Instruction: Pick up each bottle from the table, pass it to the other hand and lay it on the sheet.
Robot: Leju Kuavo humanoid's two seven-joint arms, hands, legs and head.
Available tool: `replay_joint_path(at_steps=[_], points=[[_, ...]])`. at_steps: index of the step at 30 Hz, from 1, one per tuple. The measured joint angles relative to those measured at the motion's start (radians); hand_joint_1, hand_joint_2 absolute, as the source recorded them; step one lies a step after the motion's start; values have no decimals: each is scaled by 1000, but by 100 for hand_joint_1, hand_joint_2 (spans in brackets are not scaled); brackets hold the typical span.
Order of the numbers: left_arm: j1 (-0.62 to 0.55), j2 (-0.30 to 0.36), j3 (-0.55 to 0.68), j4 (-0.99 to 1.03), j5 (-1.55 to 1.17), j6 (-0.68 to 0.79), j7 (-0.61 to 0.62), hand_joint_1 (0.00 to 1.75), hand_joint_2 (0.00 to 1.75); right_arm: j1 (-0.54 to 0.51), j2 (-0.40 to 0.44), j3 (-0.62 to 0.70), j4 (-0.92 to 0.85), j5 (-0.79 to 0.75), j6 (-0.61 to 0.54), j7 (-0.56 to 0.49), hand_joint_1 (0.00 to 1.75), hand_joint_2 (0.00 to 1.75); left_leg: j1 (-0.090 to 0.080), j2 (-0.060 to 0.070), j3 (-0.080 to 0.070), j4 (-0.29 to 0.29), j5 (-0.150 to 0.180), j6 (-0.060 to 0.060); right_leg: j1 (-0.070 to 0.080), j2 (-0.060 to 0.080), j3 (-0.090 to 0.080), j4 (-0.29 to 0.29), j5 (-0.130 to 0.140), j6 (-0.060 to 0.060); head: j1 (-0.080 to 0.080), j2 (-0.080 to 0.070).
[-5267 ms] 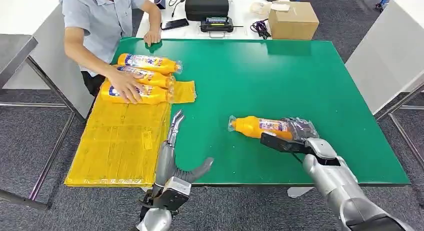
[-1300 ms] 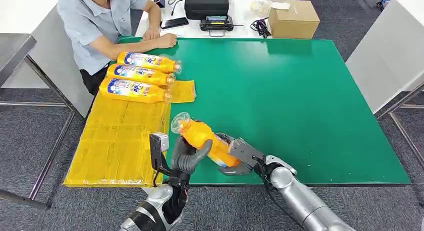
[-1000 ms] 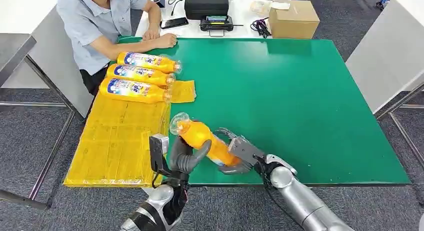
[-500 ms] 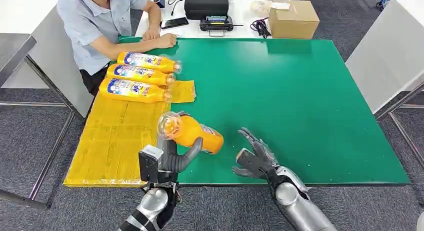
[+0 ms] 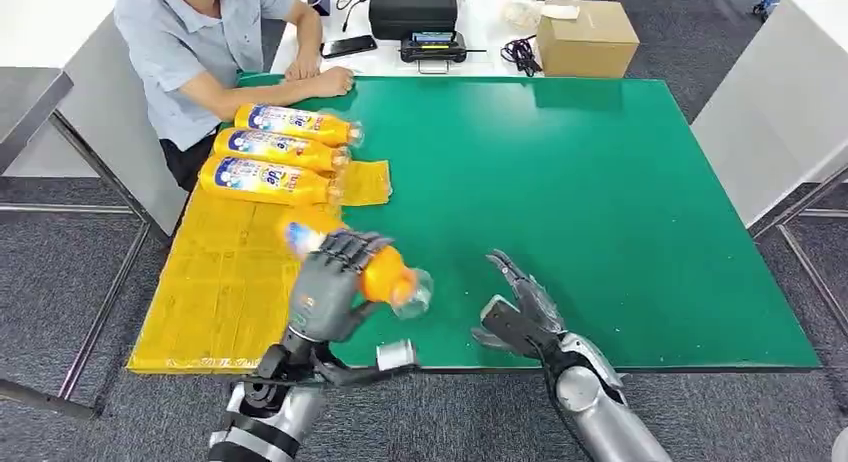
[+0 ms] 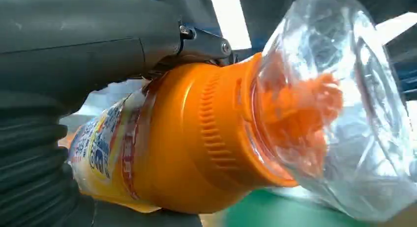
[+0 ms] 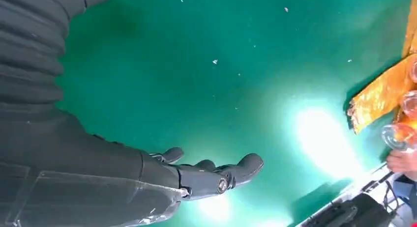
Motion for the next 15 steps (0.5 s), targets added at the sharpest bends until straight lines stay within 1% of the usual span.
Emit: replay_joint_path(at_steps=[2, 4, 6, 9, 11, 15], points=[[-22, 23, -6, 33, -57, 0, 126, 175, 175, 2, 6, -13, 0, 0, 2, -4, 0, 175, 0, 0, 0, 0, 0, 0, 0, 0, 0, 0, 0, 0, 0, 0], [-51, 54, -37, 91, -85, 0, 246, 175, 175, 8, 12, -27, -2, 3, 2, -9, 0, 175, 0, 0, 0, 0, 1, -1, 0, 0, 0, 0, 0, 0, 0, 0], [-75, 86, -81, 137, -92, -5, 341, 175, 175, 18, 19, -44, -9, 5, 2, -12, 0, 175, 0, 0, 0, 0, 1, -1, 0, 0, 0, 0, 0, 0, 0, 0], [-124, 137, -153, 199, -96, -81, 458, 175, 175, 27, 27, -66, -18, 10, 5, -16, 0, 175, 0, 0, 0, 0, 1, -1, 0, 0, 0, 0, 0, 0, 0, 0], [-152, 158, -186, 241, -82, -128, 480, 175, 175, 32, 31, -74, -21, 14, 10, -16, 0, 175, 0, 0, 0, 0, 1, -1, 0, 0, 0, 0, 0, 0, 0, 0], [-210, 174, -201, 340, -31, -186, 451, 175, 175, 42, 42, -95, -24, 19, 16, -17, 0, 175, 0, 0, -1, 0, 1, -1, 0, 0, 0, 0, 0, 0, 0, 0]])
